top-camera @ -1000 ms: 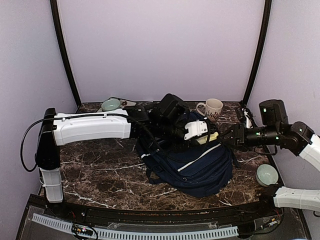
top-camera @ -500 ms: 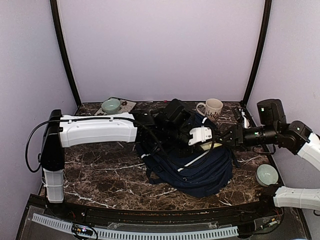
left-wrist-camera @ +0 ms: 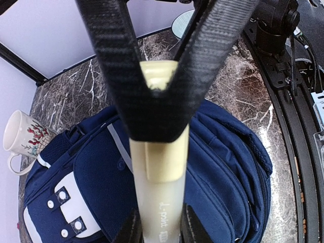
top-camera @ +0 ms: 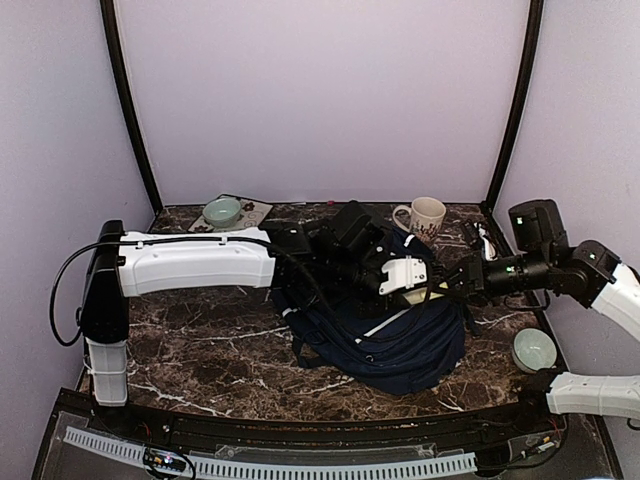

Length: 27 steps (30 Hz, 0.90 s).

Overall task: Pack the student bag
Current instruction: Pass from the left arm to the right

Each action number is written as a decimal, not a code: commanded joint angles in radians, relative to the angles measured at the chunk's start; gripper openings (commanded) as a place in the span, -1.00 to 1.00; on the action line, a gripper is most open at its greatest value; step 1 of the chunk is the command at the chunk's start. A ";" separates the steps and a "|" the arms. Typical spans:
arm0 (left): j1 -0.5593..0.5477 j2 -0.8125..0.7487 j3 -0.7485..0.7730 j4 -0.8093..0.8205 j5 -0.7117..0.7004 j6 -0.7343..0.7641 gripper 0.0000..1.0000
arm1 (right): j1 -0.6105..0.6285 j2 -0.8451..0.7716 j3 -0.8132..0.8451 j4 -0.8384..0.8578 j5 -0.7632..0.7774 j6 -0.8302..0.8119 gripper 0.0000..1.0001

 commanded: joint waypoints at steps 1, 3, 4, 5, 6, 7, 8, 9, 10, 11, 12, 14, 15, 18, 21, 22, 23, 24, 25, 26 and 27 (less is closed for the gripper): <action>-0.012 -0.012 0.024 -0.012 0.001 0.012 -1.00 | -0.004 -0.005 -0.017 0.003 -0.039 -0.001 -0.60; -0.015 -0.014 0.024 -0.011 -0.001 0.014 -1.00 | -0.005 -0.007 -0.018 -0.001 -0.042 -0.001 -0.72; -0.017 -0.016 0.024 -0.007 -0.005 0.015 -1.00 | -0.005 -0.007 -0.019 -0.004 -0.044 -0.002 -0.77; -0.021 -0.018 0.024 -0.007 -0.011 0.017 -1.00 | -0.004 -0.007 -0.017 -0.007 -0.044 -0.003 -0.82; -0.024 -0.020 0.024 -0.005 -0.020 0.020 -1.00 | -0.004 -0.007 -0.016 -0.010 -0.042 -0.003 -0.86; -0.027 -0.022 0.023 -0.004 -0.030 0.023 -0.97 | -0.005 -0.008 -0.013 -0.012 -0.039 -0.002 -0.89; -0.030 -0.026 0.017 0.000 -0.040 0.026 -0.88 | -0.005 -0.008 -0.009 -0.015 -0.031 -0.002 -0.90; -0.034 -0.030 0.009 0.009 -0.050 0.023 -0.73 | -0.005 -0.007 -0.006 -0.019 -0.022 -0.001 -0.89; -0.039 -0.038 -0.005 0.017 -0.046 0.025 -0.52 | -0.005 -0.006 0.000 -0.024 -0.011 0.001 -0.89; -0.045 -0.050 -0.028 0.050 -0.044 0.029 -0.28 | -0.005 -0.007 0.007 -0.031 0.005 0.004 -0.88; -0.051 -0.071 -0.067 0.079 -0.055 0.011 -0.01 | -0.005 -0.004 0.016 -0.044 0.035 0.008 -0.87; -0.052 -0.117 -0.136 0.195 -0.079 -0.065 0.32 | -0.005 -0.003 0.037 -0.080 0.113 0.018 -0.88; -0.052 -0.132 -0.158 0.223 -0.097 -0.120 0.47 | -0.005 -0.002 0.049 -0.098 0.152 0.020 -0.88; -0.051 -0.139 -0.163 0.194 -0.076 -0.181 0.70 | -0.005 -0.002 0.080 -0.146 0.248 0.030 -0.90; -0.051 -0.133 -0.160 0.155 -0.040 -0.227 0.85 | -0.005 -0.020 0.098 -0.171 0.328 0.048 -0.90; -0.051 -0.128 -0.162 0.146 -0.058 -0.251 0.85 | -0.005 -0.027 0.103 -0.180 0.355 0.056 -0.90; -0.051 -0.123 -0.167 0.143 -0.083 -0.269 0.83 | -0.006 -0.038 0.107 -0.189 0.381 0.067 -0.91; -0.051 -0.116 -0.177 0.142 -0.110 -0.276 0.79 | -0.005 -0.048 0.111 -0.200 0.407 0.077 -0.90; -0.051 -0.109 -0.181 0.136 -0.127 -0.275 0.74 | -0.004 -0.058 0.116 -0.208 0.430 0.088 -0.90; -0.052 -0.101 -0.182 0.128 -0.137 -0.274 0.69 | -0.005 -0.070 0.119 -0.217 0.449 0.100 -0.90; -0.051 -0.089 -0.180 0.122 -0.150 -0.279 0.63 | -0.005 -0.082 0.122 -0.223 0.468 0.112 -0.91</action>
